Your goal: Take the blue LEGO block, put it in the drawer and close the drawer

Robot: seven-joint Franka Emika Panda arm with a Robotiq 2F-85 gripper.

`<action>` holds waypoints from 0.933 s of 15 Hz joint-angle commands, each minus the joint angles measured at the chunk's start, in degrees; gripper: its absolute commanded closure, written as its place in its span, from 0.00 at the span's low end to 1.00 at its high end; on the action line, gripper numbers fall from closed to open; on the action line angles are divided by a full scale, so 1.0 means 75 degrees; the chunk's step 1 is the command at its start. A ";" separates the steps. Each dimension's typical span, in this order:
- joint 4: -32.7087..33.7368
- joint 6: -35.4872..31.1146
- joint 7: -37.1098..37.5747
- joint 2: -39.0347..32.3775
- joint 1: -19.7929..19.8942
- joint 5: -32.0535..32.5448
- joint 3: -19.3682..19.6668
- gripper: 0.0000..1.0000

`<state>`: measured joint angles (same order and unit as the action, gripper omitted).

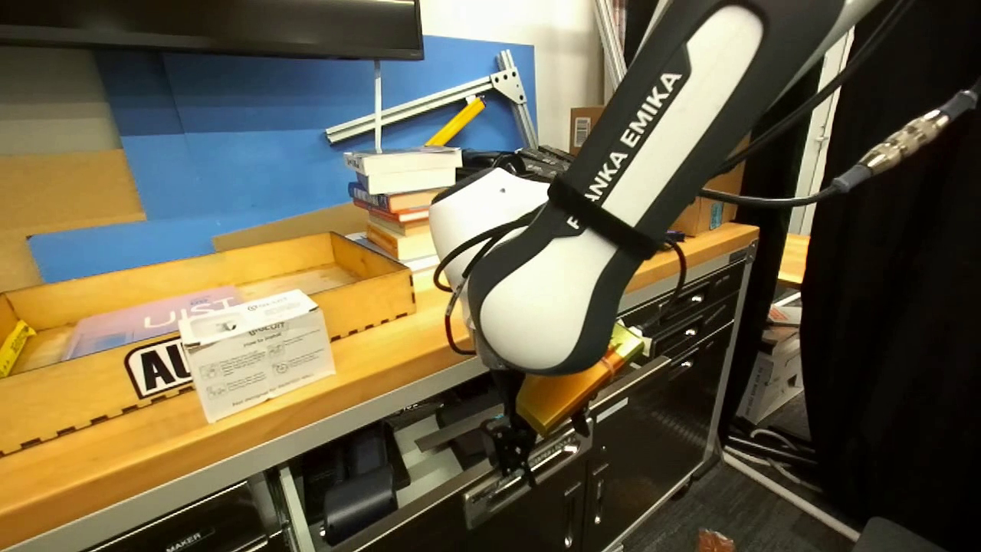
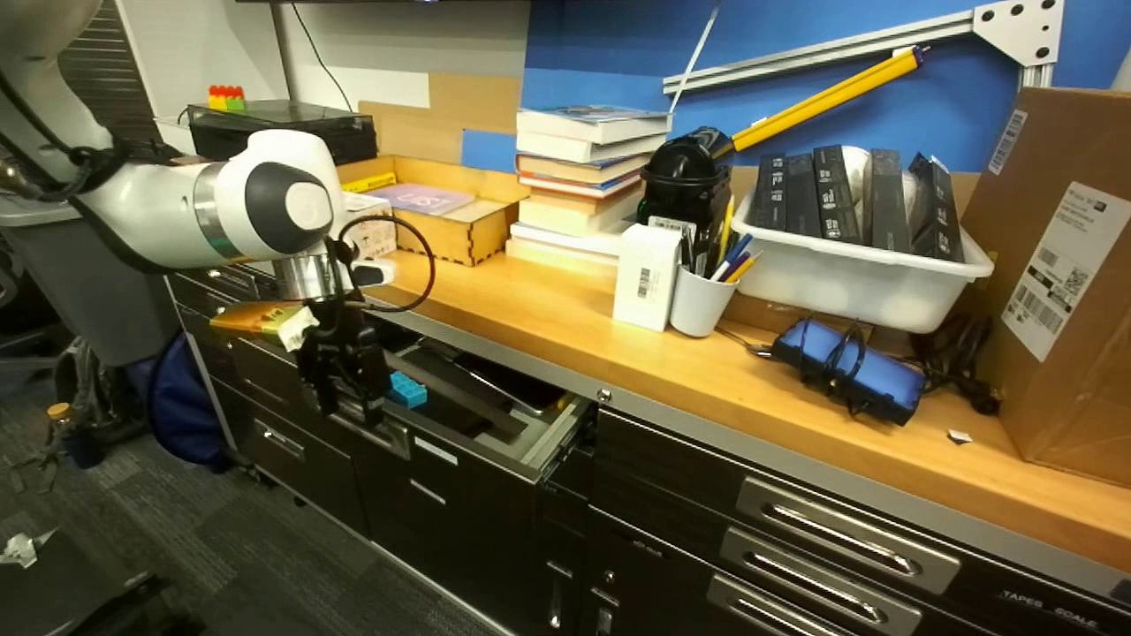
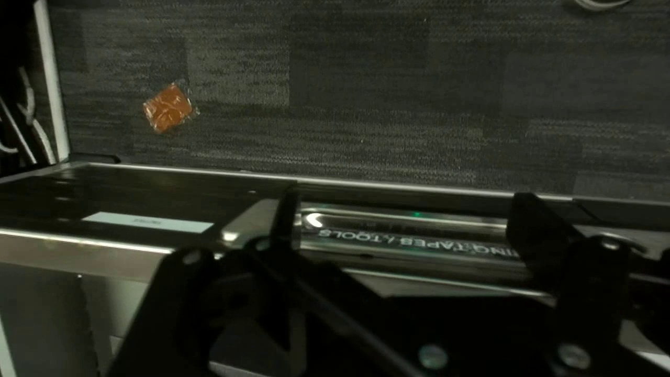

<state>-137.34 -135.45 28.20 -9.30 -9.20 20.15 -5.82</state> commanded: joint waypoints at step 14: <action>0.2272 -0.1382 0.2770 -0.1301 -0.1184 0.1408 0.1010 0.00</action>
<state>-120.11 -141.92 44.24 -20.86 -15.74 26.73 -0.70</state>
